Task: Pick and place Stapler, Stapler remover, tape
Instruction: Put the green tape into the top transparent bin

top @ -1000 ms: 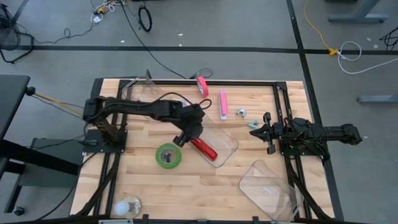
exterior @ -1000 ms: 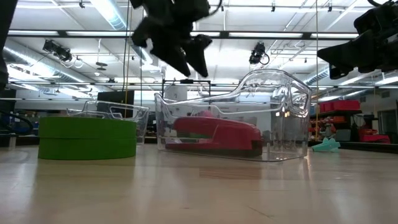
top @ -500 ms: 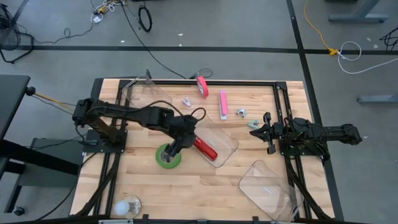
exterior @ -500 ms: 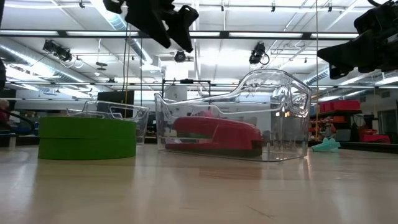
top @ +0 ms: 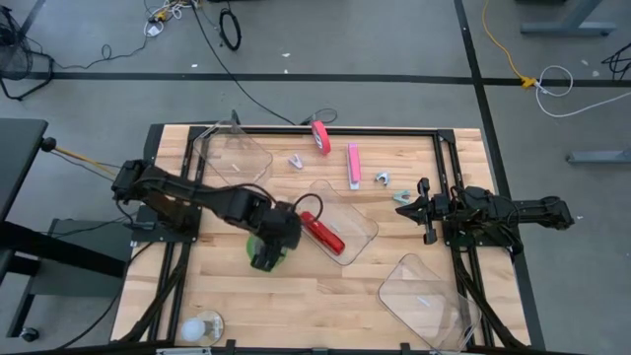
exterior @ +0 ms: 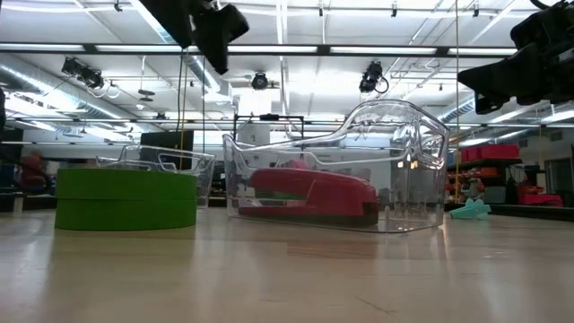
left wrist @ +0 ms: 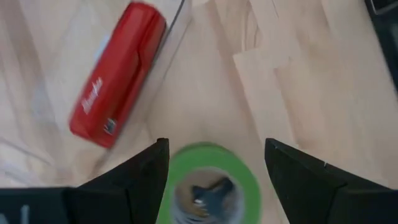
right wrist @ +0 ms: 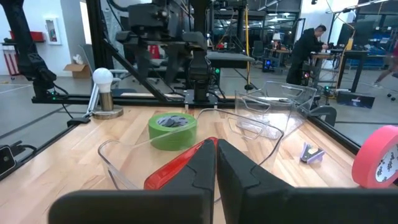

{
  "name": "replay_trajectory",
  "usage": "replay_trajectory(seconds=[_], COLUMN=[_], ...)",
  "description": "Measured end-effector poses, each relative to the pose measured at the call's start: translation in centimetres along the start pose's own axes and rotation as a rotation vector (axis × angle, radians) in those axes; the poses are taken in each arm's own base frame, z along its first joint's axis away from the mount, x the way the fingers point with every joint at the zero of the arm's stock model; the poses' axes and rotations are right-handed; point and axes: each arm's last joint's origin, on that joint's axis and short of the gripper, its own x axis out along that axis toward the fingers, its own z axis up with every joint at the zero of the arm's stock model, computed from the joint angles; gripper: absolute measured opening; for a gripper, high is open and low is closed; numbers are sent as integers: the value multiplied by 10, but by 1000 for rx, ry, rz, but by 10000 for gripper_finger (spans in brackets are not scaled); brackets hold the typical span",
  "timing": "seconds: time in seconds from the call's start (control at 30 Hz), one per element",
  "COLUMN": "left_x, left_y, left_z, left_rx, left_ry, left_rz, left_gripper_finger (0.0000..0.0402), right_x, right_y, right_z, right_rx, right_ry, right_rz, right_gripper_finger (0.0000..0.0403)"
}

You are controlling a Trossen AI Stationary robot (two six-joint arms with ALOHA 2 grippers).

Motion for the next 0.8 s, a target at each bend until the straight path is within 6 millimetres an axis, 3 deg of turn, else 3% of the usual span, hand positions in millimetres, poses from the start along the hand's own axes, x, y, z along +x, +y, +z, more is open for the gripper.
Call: replay_trajectory(seconds=[0.5,0.8], left_x=[0,5], left_y=[-45,-59], left_z=[-2,-3], left_rx=[-250,-243], left_ry=[25,42], left_rz=[-56,-58], left_gripper_finger=[268,268], right_x=[0,0], right_y=[0,0], right_z=[0,0], right_rx=[0,0], right_ry=[0,0], right_rz=[0,0], right_gripper_finger=[18,18])
